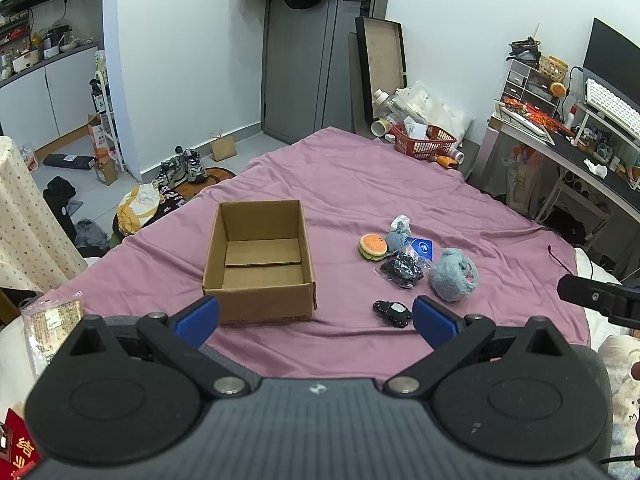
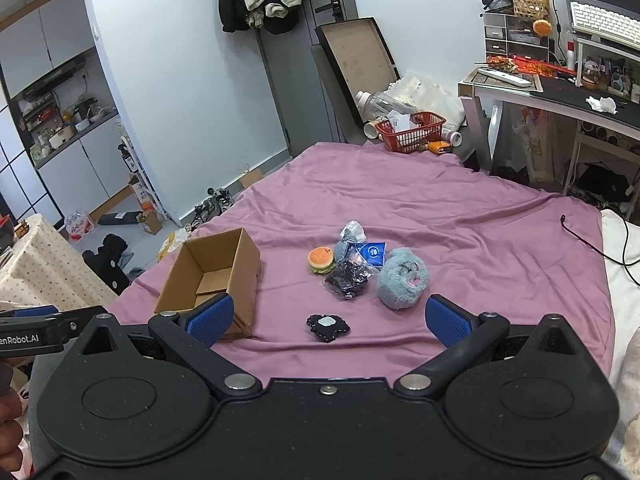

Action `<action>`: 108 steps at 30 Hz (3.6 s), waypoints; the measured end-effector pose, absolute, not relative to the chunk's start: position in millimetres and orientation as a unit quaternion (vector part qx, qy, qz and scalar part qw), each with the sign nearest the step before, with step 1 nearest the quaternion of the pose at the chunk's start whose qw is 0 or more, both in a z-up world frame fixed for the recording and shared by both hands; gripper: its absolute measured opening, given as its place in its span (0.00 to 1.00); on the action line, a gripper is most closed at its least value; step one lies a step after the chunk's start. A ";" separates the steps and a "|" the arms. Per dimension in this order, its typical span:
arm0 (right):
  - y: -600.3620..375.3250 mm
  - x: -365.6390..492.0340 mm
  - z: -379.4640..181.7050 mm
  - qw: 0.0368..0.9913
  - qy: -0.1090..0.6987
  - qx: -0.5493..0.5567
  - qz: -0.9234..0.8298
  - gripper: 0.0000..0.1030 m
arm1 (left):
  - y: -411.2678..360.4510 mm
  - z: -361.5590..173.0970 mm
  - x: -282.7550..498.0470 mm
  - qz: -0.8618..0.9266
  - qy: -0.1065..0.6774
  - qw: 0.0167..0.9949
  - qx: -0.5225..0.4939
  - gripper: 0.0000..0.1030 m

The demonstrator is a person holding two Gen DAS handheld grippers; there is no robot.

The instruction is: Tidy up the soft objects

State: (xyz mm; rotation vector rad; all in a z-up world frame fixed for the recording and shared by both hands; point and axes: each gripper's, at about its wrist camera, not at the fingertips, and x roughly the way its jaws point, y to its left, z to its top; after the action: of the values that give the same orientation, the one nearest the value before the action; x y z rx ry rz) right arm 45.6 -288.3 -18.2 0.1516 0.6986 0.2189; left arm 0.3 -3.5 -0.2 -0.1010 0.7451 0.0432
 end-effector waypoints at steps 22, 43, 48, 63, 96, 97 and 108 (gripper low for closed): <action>-293.9 45.9 -18.0 0.930 0.338 0.083 0.115 1.00 | -11.6 -1.2 -2.2 0.019 0.361 0.931 -0.054 0.99; -301.9 56.2 -28.9 0.924 0.347 0.103 0.128 1.00 | -15.8 -4.1 10.3 0.017 0.368 0.928 -0.053 0.99; -301.2 57.5 -30.8 0.923 0.348 0.102 0.131 1.00 | -16.6 -9.2 14.4 0.021 0.373 0.926 -0.052 0.99; -309.1 61.2 -36.3 0.923 0.348 0.110 0.121 1.00 | -17.4 -18.3 14.6 0.024 0.378 0.924 -0.044 0.99; -406.1 138.0 -103.2 0.901 0.365 0.231 0.052 0.85 | -118.6 -53.2 113.7 -0.051 0.396 0.917 -0.014 0.97; -409.9 140.7 -106.6 0.898 0.367 0.236 0.051 0.82 | -123.2 -55.4 117.2 -0.052 0.398 0.916 -0.015 0.97; -434.3 169.7 -140.1 0.876 0.389 0.279 0.055 0.67 | -163.5 -76.8 154.2 -0.075 0.405 0.911 -0.021 0.88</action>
State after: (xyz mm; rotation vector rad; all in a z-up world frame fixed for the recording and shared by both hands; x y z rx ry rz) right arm 169.7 -434.3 -140.1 0.5832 0.8118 0.1150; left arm 154.2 -163.5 -76.8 -0.0435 0.8351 -0.1547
